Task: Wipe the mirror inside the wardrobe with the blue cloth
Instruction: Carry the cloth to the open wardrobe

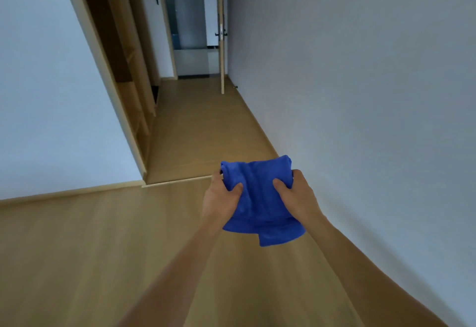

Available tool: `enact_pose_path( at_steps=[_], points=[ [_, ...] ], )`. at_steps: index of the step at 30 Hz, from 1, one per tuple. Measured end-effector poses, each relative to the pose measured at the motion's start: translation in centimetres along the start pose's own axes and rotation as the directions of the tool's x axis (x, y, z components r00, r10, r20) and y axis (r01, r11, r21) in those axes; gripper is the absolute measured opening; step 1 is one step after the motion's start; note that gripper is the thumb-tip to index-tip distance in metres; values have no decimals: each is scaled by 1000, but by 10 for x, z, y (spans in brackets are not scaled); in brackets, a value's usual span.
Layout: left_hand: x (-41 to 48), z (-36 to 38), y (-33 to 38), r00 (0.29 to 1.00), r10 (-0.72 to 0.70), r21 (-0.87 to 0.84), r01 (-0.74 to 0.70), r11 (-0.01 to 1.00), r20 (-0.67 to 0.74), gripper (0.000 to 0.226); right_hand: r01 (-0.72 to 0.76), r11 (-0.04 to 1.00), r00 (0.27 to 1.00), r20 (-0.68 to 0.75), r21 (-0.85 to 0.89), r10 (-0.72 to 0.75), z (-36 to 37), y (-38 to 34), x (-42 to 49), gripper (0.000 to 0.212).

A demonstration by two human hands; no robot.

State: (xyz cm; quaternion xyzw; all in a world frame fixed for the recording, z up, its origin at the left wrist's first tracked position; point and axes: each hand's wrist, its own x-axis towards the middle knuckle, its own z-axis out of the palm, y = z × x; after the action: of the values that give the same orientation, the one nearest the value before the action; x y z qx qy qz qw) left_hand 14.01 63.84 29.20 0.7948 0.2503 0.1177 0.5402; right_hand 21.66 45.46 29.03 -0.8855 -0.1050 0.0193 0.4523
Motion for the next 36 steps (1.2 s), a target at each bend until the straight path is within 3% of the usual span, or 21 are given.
enact_pose_path(
  at_steps=[7, 11, 17, 22, 29, 33, 36],
  points=[
    [72, -1, -7, 994, -1, 19, 3, 1000, -113, 58, 56, 992, 988, 137, 111, -71, 30, -28, 73, 15],
    [127, 8, -3, 982, -71, -2, 71, 997, -175, 56, 57, 995, 979, 192, 83, -72, 36, -36, 135, 20],
    [202, 22, 10, 959, -130, -28, 127, 992, -250, 18, 65, 992, 957, 274, 109, -93, 52, -45, 226, 21],
    [250, 19, 20, 953, -87, -47, 77, 996, -290, 18, 76, 983, 943, 309, 166, -125, 74, -50, 289, 14],
    [329, 16, 13, 963, -83, 0, 86, 996, -257, 14, 34, 979, 946, 311, 199, -96, 104, -47, 365, 16],
    [390, 12, 7, 974, -70, -17, 68, 998, -217, 11, 2, 990, 960, 278, 138, -41, 121, -51, 411, 22],
    [437, 5, 6, 979, -102, -37, 97, 995, -179, 11, -12, 994, 968, 250, 110, -16, 138, -60, 447, 16]
  ],
)
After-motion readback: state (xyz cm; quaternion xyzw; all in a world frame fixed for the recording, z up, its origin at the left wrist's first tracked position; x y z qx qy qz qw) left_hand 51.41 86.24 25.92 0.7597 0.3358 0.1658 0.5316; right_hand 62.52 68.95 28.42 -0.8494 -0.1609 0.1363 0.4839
